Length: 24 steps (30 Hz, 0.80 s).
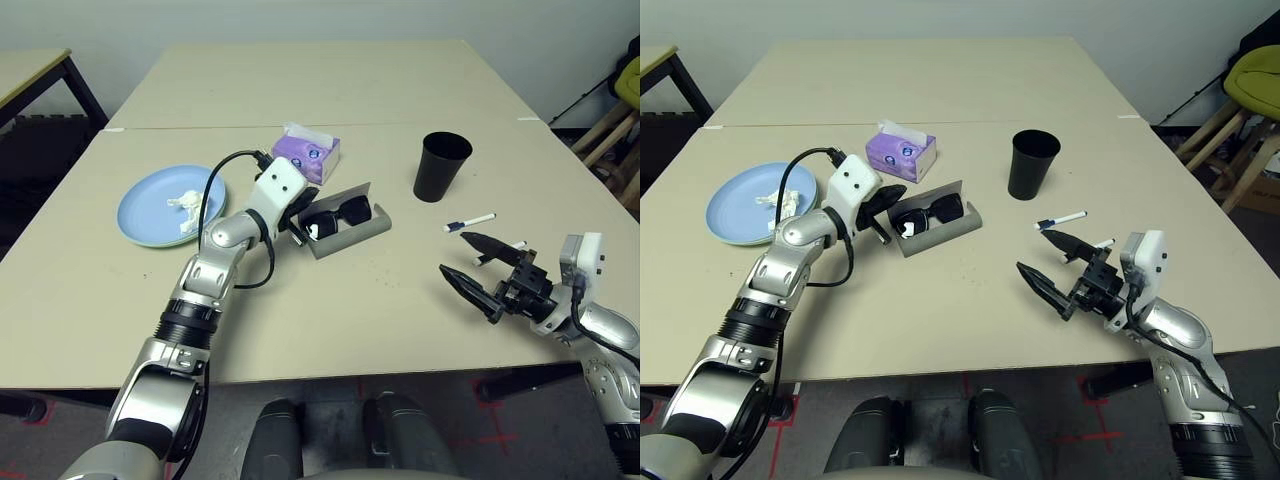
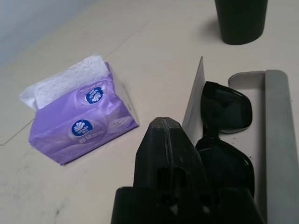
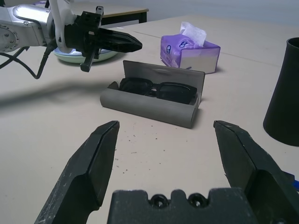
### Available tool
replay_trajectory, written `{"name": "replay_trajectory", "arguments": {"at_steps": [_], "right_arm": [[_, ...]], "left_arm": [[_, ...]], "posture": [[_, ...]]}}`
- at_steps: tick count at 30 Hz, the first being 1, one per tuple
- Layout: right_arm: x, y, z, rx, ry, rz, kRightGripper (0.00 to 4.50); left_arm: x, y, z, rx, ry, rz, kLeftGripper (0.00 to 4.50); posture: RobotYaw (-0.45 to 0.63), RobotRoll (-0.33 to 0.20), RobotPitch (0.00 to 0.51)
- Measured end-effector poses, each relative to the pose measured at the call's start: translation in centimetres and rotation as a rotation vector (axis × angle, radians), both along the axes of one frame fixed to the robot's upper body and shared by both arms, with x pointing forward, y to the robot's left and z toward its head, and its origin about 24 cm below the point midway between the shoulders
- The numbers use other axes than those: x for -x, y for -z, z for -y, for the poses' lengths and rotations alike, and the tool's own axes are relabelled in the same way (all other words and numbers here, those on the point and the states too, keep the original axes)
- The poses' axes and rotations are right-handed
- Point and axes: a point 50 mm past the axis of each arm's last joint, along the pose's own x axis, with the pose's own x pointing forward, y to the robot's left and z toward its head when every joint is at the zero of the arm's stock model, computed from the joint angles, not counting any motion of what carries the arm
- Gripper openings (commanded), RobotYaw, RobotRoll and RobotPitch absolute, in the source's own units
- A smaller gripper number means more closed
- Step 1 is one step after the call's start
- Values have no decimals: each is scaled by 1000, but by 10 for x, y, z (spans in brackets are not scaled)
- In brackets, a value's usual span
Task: Organize and tidy the items on the table.
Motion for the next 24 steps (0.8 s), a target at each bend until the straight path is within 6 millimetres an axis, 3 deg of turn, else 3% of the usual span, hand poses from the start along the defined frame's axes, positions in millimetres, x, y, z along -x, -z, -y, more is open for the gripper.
{"name": "replay_trajectory", "arguments": {"at_steps": [24], "right_arm": [[-1,-2,-2,-6,17,-5,4500]], "left_arm": [[-7,7,-4,-249,-93,44,34]], "posture": [[-7,0,93]]}}
